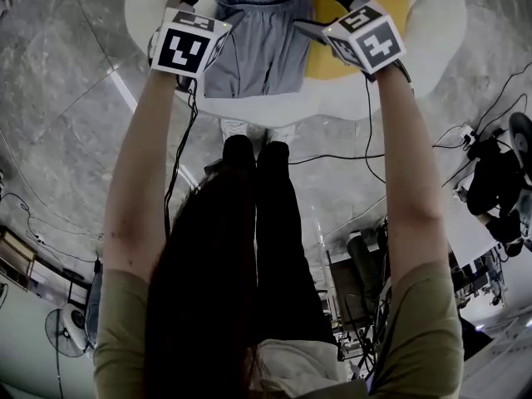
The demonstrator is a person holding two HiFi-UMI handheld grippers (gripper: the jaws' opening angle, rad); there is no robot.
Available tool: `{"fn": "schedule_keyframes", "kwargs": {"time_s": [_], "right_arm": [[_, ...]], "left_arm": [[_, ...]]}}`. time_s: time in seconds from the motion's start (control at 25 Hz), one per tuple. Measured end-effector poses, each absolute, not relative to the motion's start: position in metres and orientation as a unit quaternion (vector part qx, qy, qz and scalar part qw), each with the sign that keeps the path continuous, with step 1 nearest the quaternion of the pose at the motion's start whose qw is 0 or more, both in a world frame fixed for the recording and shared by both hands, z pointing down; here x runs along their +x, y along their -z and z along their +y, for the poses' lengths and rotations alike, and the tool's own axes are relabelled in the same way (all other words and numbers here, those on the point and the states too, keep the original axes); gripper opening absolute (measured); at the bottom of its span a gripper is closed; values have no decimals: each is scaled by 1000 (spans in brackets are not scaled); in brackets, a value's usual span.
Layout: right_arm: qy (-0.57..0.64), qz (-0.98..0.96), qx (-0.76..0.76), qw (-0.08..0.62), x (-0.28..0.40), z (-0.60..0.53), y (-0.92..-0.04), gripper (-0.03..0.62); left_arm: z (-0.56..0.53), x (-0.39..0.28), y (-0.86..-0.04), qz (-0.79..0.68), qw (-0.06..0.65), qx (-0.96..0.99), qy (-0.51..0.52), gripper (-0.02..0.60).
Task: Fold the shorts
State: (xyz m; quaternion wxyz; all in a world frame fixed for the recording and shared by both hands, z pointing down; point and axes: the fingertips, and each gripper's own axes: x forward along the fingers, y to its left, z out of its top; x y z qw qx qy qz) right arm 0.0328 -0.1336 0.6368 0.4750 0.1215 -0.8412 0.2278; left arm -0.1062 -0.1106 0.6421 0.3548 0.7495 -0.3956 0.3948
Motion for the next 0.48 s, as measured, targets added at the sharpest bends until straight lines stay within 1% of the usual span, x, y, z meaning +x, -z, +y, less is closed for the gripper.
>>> {"fn": "schedule_keyframes", "kwargs": {"time_s": [0.08, 0.12, 0.24, 0.32, 0.4, 0.44, 0.48], "right_arm": [[-209, -851, 73, 476, 35, -97, -630, 393], [-183, -851, 34, 491, 37, -76, -631, 393], [-108, -836, -72, 533, 39, -35, -643, 394], [-100, -836, -95, 531, 28, -34, -647, 394], [-101, -832, -106, 536, 20, -38, -651, 396], [-100, -823, -112, 548, 22, -41, -656, 436], [-99, -813, -116, 562, 26, -47, -661, 457]], "left_arm": [[-77, -85, -635, -310, 375, 781, -391, 364], [-57, -74, -636, -252, 362, 798, -412, 365], [-32, -53, -649, -135, 277, 819, -484, 374], [-42, -47, -658, -118, 266, 819, -495, 380], [-53, -46, -666, -121, 284, 810, -499, 382], [-58, -50, -670, -122, 290, 802, -508, 383], [-64, -54, -675, -125, 293, 794, -518, 383]]}}
